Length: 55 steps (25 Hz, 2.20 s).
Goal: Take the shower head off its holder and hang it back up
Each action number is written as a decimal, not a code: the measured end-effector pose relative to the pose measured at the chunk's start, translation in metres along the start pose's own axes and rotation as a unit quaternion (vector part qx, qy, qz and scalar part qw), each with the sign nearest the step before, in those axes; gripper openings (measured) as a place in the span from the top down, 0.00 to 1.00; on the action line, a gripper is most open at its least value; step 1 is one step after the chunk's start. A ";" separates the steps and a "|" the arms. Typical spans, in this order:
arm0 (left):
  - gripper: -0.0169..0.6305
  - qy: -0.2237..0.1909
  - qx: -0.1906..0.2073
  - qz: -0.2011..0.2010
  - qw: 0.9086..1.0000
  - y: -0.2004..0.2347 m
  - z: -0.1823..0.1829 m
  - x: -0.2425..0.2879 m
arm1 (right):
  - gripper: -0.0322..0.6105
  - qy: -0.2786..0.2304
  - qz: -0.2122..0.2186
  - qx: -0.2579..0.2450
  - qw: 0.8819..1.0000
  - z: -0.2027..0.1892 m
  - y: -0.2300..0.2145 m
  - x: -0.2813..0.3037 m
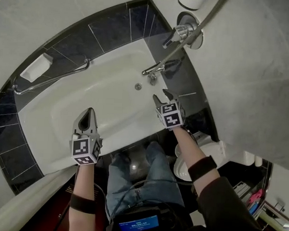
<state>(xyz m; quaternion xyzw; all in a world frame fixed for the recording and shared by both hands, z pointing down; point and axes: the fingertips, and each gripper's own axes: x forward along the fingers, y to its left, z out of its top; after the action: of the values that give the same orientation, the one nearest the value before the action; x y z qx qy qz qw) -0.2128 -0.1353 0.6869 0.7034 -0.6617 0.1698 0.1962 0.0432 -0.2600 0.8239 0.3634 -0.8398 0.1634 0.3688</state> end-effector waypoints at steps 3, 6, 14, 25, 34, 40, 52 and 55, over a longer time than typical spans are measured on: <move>0.97 0.003 -0.002 -0.005 1.000 -0.001 -0.033 0.030 | 0.58 0.008 -0.002 -0.005 1.000 -0.026 -0.009 0.048; 0.97 0.004 0.001 -0.002 1.000 0.001 -0.069 0.063 | 0.53 0.016 -0.005 -0.020 1.000 -0.051 -0.014 0.097; 0.97 0.007 0.053 -0.060 0.997 -0.034 -0.134 0.165 | 0.48 0.017 -0.016 -0.055 0.998 -0.106 -0.035 0.219; 0.97 -0.004 0.058 -0.088 0.994 -0.063 -0.169 0.230 | 0.47 -0.009 -0.011 -0.029 0.999 -0.131 -0.060 0.294; 0.97 0.000 0.053 -0.083 0.995 -0.057 -0.172 0.230 | 0.60 -0.008 -0.003 -0.055 0.998 -0.118 -0.053 0.305; 0.97 0.005 0.051 -0.070 0.996 -0.047 -0.177 0.227 | 0.70 -0.006 0.006 -0.061 0.998 -0.117 -0.045 0.307; 0.97 0.013 0.015 -0.029 0.999 -0.010 -0.181 0.173 | 0.72 0.013 0.066 -0.035 0.997 -0.111 0.038 0.273; 0.97 0.018 -0.003 0.001 1.000 0.013 -0.180 0.137 | 0.72 0.006 0.103 -0.003 0.995 -0.100 0.090 0.258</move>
<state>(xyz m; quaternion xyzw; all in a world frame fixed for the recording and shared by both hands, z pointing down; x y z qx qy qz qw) -0.2128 -0.1645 0.9118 0.6991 -0.6593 0.1807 0.2097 -0.0923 -0.2705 1.0808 0.2728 -0.8709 0.2004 0.3564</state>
